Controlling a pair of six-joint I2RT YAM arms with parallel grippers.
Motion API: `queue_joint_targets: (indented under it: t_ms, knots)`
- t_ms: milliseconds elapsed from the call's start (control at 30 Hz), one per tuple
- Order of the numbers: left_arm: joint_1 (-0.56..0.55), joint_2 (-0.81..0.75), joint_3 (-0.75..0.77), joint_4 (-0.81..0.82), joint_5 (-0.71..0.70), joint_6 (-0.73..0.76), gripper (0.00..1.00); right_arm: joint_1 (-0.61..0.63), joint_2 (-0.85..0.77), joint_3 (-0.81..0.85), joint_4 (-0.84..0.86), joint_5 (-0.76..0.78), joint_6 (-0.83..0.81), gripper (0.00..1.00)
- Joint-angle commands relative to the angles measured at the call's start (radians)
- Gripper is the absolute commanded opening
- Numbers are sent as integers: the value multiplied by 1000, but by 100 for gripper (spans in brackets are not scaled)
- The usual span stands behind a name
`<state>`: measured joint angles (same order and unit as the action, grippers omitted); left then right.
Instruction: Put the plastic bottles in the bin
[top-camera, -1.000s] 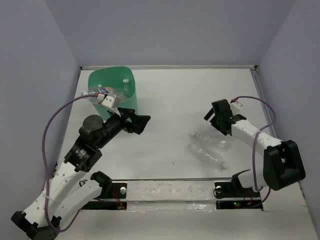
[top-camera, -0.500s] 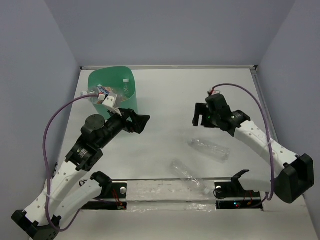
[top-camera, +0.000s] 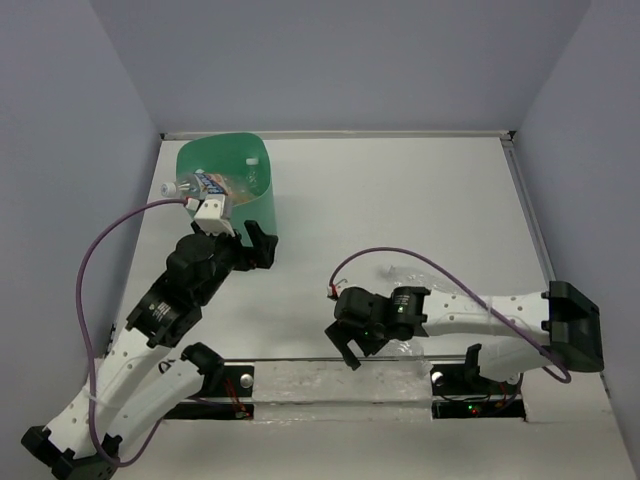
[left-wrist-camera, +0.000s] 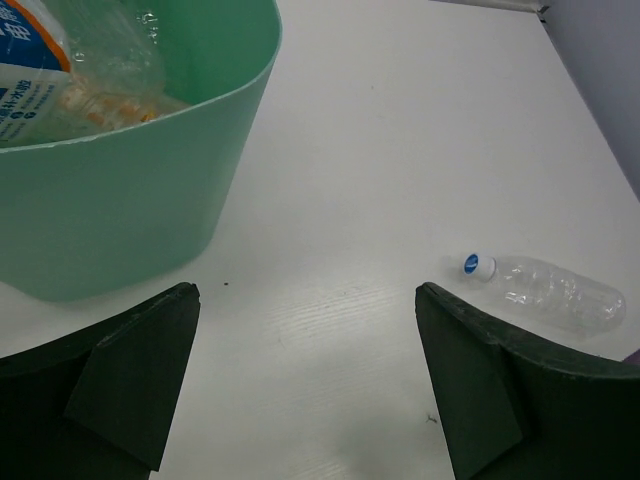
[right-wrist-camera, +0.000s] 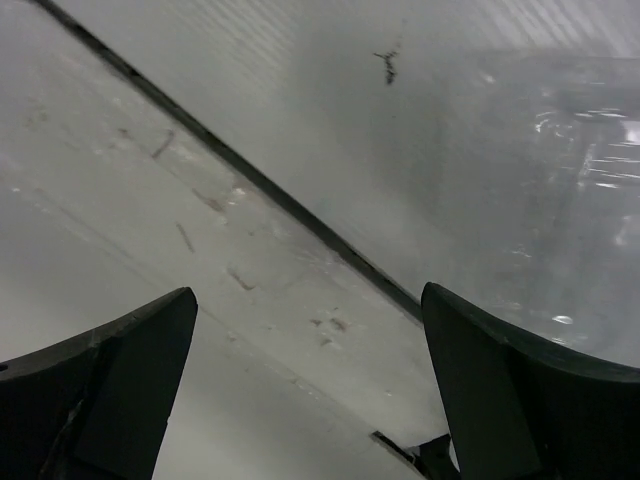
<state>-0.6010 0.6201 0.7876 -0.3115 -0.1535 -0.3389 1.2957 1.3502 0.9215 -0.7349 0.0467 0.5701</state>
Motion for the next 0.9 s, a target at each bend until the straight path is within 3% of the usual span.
queue_joint_targets:
  t_ms: [0,100,200,300,433,533,700,833,867]
  knots:
    - [-5,-29,99,6,-54,1,99,-6,21,-50,14,195,28,100]
    - [-5,-28,146,-1,-52,9,99,-6,65,-50,38,268,22,96]
    - [-5,-26,165,-6,-40,9,99,-6,52,-27,38,225,-1,91]
    - [-3,-33,154,5,-49,9,99,-6,-29,-19,28,196,7,89]
    - [-3,-19,134,37,-46,17,99,-57,-157,-26,-30,303,66,85]
    - [-3,-2,128,72,-32,21,99,-202,-218,-45,-78,378,91,86]
    - [-5,24,101,146,5,9,99,-505,-229,-12,-57,482,79,96]
    - [-3,73,59,201,133,-21,99,-715,-204,11,149,449,-175,96]
    - [-5,79,47,215,149,-41,99,-851,-148,29,172,434,-253,96]
